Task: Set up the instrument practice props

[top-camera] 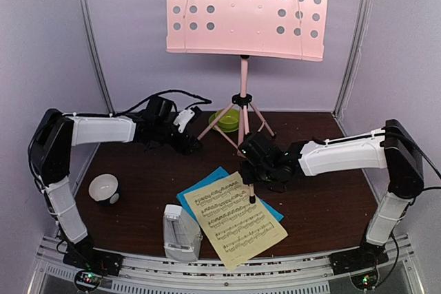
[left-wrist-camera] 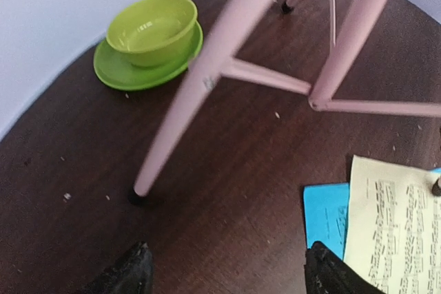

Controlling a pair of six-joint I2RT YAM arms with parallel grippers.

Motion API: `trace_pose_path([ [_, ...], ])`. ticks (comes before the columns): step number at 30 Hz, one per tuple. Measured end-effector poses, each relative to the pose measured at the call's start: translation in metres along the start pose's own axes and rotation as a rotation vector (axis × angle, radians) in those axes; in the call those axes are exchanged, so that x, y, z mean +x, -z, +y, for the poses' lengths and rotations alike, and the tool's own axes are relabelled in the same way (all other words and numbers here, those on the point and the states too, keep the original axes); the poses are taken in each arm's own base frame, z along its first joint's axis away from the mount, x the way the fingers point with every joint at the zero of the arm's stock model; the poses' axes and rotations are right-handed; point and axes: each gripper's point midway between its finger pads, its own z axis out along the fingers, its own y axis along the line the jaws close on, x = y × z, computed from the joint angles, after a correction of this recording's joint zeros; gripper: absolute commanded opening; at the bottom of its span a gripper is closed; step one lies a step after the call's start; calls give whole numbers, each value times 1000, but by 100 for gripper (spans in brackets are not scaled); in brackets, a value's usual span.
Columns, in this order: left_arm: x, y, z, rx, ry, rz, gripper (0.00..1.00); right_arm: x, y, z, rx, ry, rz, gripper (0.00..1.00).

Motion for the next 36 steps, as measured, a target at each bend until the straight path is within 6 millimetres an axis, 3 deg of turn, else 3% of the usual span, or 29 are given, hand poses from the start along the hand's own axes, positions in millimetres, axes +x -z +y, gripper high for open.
trace_pose_path([
  [5, 50, 4, -23, 58, 27, 93, 76, -1, 1, -1, 9, 10, 9, 0],
  [9, 85, 20, -57, 107, 30, 152, 79, -2, 2, -2, 10, 12, 11, 0],
  [15, 102, 18, -109, 166, -50, 223, 74, -2, 2, -1, 9, 12, 11, 0],
  [17, 110, 13, -116, 162, -67, 261, 71, -2, 2, -1, 10, 13, 12, 0],
  [23, 139, -7, -94, 47, -84, 421, 68, -1, 2, -2, 11, 15, 13, 0],
  [29, 146, -2, -66, -61, -92, 489, 64, -1, 4, -3, 13, 23, 17, 0],
  [36, 156, 13, 2, -231, 12, 581, 62, -1, 6, -4, 16, 27, 23, 0],
])
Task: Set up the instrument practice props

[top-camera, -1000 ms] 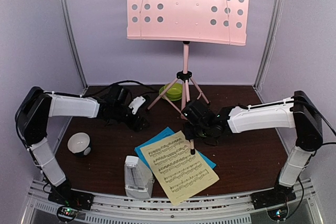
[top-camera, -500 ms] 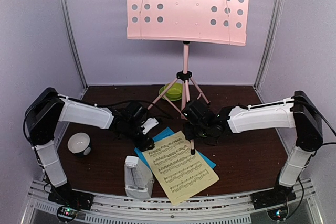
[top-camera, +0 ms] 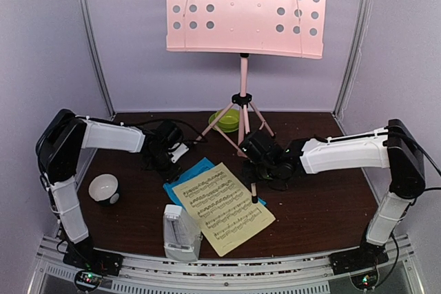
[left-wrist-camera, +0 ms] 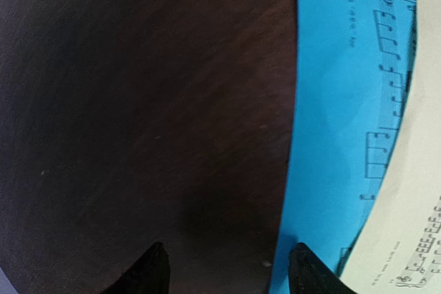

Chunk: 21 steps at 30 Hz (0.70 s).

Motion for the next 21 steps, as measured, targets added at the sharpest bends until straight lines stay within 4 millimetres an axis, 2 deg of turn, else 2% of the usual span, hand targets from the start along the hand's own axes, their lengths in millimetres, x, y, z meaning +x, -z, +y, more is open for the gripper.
trace_pose_path([
  [3, 8, 0, 19, -21, 32, 20, 62, 0, 0, 0, 1, 1, 2, 0],
  [6, 7, 14, 20, 7, 41, -21, 63, 0, 0, 0, 1, 1, 3, 0],
  [8, -4, 32, 9, 44, 26, -84, 63, 0, 1, 0, 1, 1, 3, 0],
  [10, -27, 51, -9, 92, 1, -180, 63, 0, 1, 0, 1, 1, 3, 0],
  [13, -45, 58, -44, 153, -53, -228, 64, -1, 1, 0, 2, 1, 4, 0],
  [17, -62, 42, -92, 222, -93, -215, 65, -3, 3, 1, 2, 0, 5, 0],
  [19, -58, 27, -100, 226, -86, -174, 65, -3, 3, 0, 4, 1, 7, 0],
  [21, -48, 11, -97, 206, -62, -119, 64, -3, 3, 0, 4, 1, 8, 0],
])
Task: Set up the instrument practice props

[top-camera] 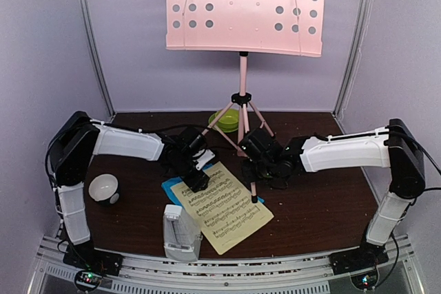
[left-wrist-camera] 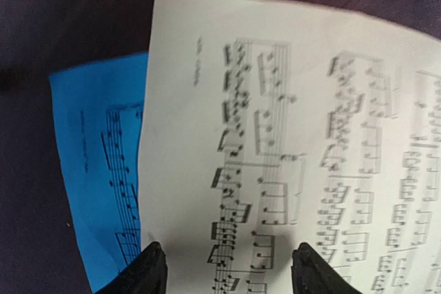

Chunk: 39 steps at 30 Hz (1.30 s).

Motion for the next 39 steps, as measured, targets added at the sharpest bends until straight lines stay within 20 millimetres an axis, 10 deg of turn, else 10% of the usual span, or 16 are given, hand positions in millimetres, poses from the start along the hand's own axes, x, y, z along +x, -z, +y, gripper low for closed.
trace_pose_path([
  [25, 108, 29, 108, -286, 628, 54, 60, 1, 5, -2, 1, 8, 10, 0],
  [34, 129, 44, 104, -289, 645, 87, 71, 10, -1, -5, -6, 11, -10, 0],
  [39, 137, 58, 93, -230, 658, 104, 79, 11, -3, -4, -13, 12, -19, 21],
])
